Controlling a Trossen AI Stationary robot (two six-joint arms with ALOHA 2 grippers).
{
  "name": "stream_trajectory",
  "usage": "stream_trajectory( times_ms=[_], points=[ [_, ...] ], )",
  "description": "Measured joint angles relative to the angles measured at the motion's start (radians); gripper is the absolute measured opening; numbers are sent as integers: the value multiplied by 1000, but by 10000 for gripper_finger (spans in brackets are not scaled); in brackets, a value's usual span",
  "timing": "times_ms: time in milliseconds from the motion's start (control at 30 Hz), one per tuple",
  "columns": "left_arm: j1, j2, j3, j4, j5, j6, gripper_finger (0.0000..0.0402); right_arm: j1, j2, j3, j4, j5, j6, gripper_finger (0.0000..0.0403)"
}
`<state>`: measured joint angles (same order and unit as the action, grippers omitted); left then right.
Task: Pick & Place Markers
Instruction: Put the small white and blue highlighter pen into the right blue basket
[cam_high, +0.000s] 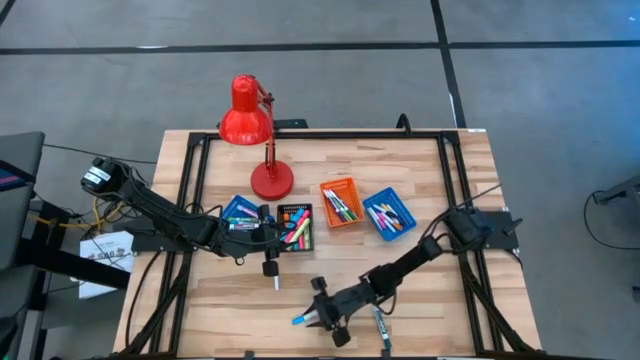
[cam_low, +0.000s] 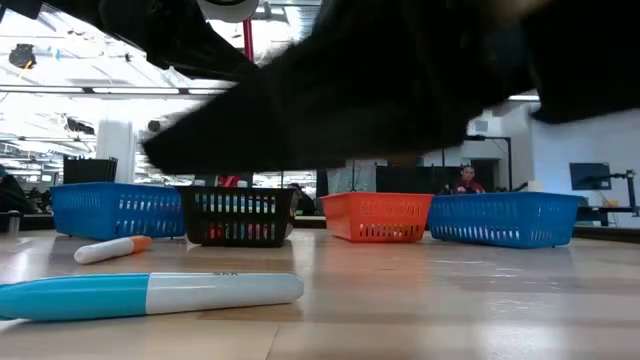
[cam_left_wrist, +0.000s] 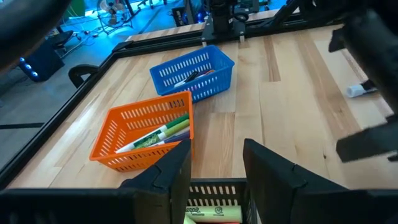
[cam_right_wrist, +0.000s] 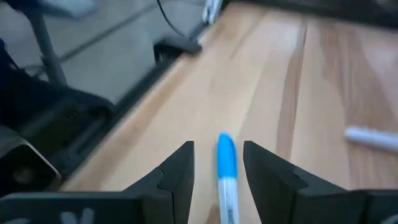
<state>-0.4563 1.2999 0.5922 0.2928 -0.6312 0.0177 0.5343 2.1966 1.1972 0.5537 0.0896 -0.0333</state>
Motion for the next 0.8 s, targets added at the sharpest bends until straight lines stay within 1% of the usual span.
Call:
stream_trajectory(
  times_ms=[167, 300, 467, 567, 700, 733, 800],
  points=[
    [0, 0, 0, 0, 0, 0, 142, -9, 50, 32, -55, 11, -2, 123],
    [0, 0, 0, 0, 4, 0, 142, -15, 50, 32, -133, 18, 6, 121],
    [0, 0, 0, 0, 10, 0, 142, -20, 47, 38, -182, 16, 3, 109],
    [0, 0, 0, 0, 11, 0, 142, -29, 45, 37, -189, 14, 35, 83],
    [0, 0, 0, 0, 11, 0, 142, -39, 26, 32, -190, -27, 57, 28],
    [0, 0, 0, 0, 11, 0, 142, -41, 11, 30, -210, -38, 56, 21],
    [0, 0, 0, 0, 11, 0, 142, -46, -32, 28, -257, -50, 52, 21]
  ],
)
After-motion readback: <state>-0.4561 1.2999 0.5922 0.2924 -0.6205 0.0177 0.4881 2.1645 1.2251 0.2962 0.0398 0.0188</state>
